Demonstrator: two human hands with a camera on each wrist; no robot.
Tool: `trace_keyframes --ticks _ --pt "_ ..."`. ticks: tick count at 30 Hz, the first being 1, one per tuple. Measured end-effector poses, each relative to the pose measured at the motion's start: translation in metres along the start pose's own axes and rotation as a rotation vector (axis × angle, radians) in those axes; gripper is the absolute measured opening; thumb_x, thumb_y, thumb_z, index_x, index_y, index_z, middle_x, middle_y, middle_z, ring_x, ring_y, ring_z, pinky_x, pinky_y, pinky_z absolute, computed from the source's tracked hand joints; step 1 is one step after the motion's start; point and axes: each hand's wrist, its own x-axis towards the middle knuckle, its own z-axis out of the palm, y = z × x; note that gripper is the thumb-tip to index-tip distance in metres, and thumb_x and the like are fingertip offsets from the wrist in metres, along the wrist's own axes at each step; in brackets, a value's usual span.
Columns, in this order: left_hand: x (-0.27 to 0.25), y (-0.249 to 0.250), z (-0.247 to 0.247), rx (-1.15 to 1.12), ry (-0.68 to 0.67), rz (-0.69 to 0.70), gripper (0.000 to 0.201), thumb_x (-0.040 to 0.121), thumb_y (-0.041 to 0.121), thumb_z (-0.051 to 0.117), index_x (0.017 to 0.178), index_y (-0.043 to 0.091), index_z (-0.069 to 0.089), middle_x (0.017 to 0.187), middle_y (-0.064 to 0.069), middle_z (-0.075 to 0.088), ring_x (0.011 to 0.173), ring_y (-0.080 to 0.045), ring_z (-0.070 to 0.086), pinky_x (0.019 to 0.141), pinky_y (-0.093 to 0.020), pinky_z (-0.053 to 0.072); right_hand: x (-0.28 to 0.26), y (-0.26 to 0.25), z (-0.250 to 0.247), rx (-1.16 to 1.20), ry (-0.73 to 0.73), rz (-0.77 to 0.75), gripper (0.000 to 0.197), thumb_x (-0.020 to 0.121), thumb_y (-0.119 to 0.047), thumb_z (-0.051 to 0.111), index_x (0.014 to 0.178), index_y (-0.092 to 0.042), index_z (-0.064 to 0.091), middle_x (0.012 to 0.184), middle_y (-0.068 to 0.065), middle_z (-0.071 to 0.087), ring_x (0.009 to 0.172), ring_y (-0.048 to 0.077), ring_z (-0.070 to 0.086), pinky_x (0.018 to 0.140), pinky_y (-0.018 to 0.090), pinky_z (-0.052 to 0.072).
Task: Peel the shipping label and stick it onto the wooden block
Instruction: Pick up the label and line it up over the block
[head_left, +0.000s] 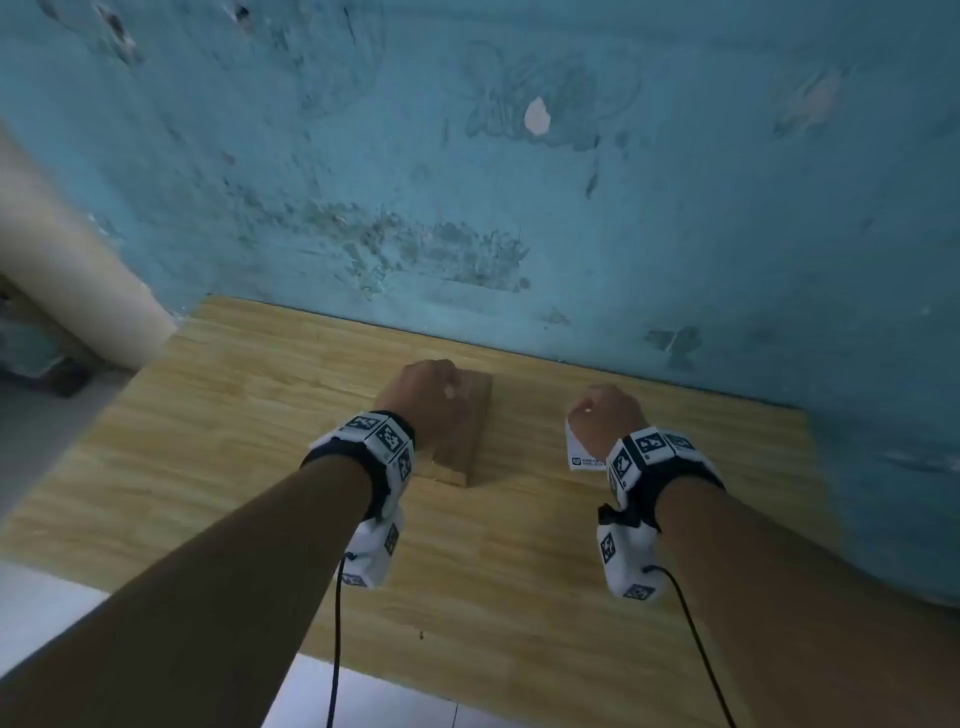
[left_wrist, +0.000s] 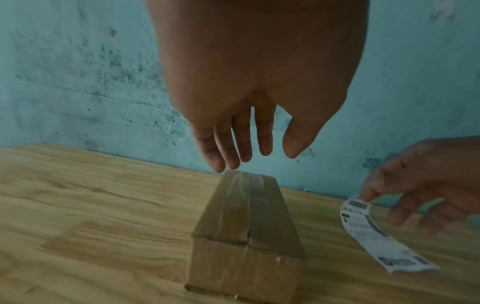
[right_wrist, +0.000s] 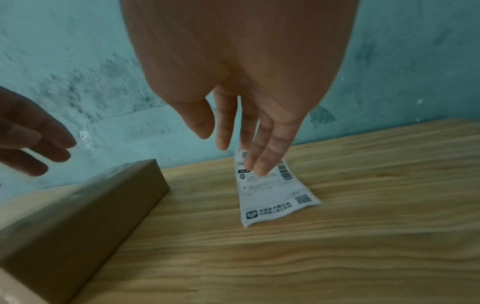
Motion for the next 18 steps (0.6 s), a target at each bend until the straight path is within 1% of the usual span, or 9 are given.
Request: trace_keyframes --ticks 3,5,8,9,10,12,13,16,18 --pt "0.003 -0.006 0.011 0.039 -0.038 -0.023 0.031 0.089 0.025 0.062 0.120 0.020 0.063 0.109 0.003 0.057 0.099 -0.022 0.059 0.080 -0.033 0.050 0.011 0.005 0.009 0.032 0.005 -0.005 0.025 0.091 -0.007 0.050 0.074 0.002 0.065 0.064 0.003 0.057 0.055 0.012 0.051 0.045 0.020 0.032" --pt "0.002 -0.009 0.020 0.107 -0.083 -0.028 0.028 0.088 0.031 0.062 0.114 0.020 0.062 0.107 0.001 0.060 0.096 -0.023 0.061 0.082 -0.038 0.055 0.019 0.010 0.016 0.015 -0.020 -0.038 0.024 0.089 -0.003 0.051 0.079 0.005 0.071 0.077 0.009 0.067 0.054 0.008 0.052 0.047 0.018 0.035" --pt "-0.001 -0.016 0.029 0.196 -0.065 -0.031 0.021 0.084 0.037 0.059 0.099 0.023 0.060 0.102 0.002 0.058 0.101 -0.027 0.058 0.084 -0.041 0.055 0.030 0.021 0.024 -0.019 0.002 -0.076 0.022 0.085 -0.005 0.053 0.073 0.000 0.071 0.102 0.014 0.065 0.073 0.023 0.063 0.063 0.024 0.045" --pt "-0.002 -0.018 0.032 0.207 -0.050 -0.023 0.023 0.084 0.038 0.059 0.102 0.023 0.060 0.108 0.001 0.058 0.106 -0.028 0.056 0.087 -0.041 0.053 0.032 0.024 0.026 -0.024 0.013 -0.079 0.022 0.084 -0.005 0.053 0.070 -0.001 0.070 0.104 0.014 0.064 0.077 0.025 0.064 0.065 0.026 0.045" --pt "-0.003 -0.019 0.035 0.208 -0.042 -0.015 0.031 0.085 0.038 0.060 0.112 0.023 0.060 0.117 0.000 0.057 0.113 -0.028 0.053 0.092 -0.042 0.051 0.032 0.027 0.027 -0.037 0.027 -0.077 0.023 0.084 -0.004 0.053 0.069 0.000 0.070 0.103 0.014 0.065 0.078 0.026 0.064 0.065 0.026 0.045" --pt "-0.004 -0.022 0.040 0.203 -0.025 0.004 0.049 0.086 0.040 0.063 0.131 0.023 0.056 0.136 -0.002 0.052 0.123 -0.028 0.047 0.099 -0.044 0.048 0.033 0.031 0.028 -0.049 0.051 -0.078 0.022 0.084 -0.003 0.053 0.075 0.002 0.073 0.101 0.013 0.066 0.081 0.026 0.065 0.065 0.025 0.043" --pt "-0.005 -0.023 0.042 0.204 -0.016 0.009 0.054 0.086 0.040 0.064 0.136 0.023 0.052 0.141 -0.002 0.049 0.126 -0.028 0.045 0.102 -0.045 0.047 0.033 0.032 0.028 -0.051 0.059 -0.074 0.022 0.085 -0.005 0.053 0.081 0.002 0.074 0.105 0.013 0.064 0.083 0.027 0.064 0.067 0.026 0.044" --pt "-0.005 -0.024 0.044 0.197 -0.013 0.007 0.063 0.084 0.041 0.067 0.141 0.024 0.048 0.146 -0.001 0.045 0.129 -0.027 0.041 0.104 -0.046 0.046 0.030 0.035 0.031 -0.047 0.062 -0.007 0.022 0.090 -0.010 0.052 0.096 -0.003 0.071 0.121 0.015 0.046 0.081 0.026 0.057 0.078 0.036 0.054" --pt "-0.006 -0.025 0.044 0.195 -0.018 0.016 0.065 0.082 0.041 0.068 0.141 0.025 0.048 0.146 0.000 0.045 0.129 -0.027 0.040 0.104 -0.046 0.046 0.028 0.036 0.033 -0.040 0.060 0.022 0.022 0.092 -0.011 0.050 0.100 -0.005 0.070 0.123 0.016 0.043 0.078 0.025 0.054 0.079 0.038 0.055"
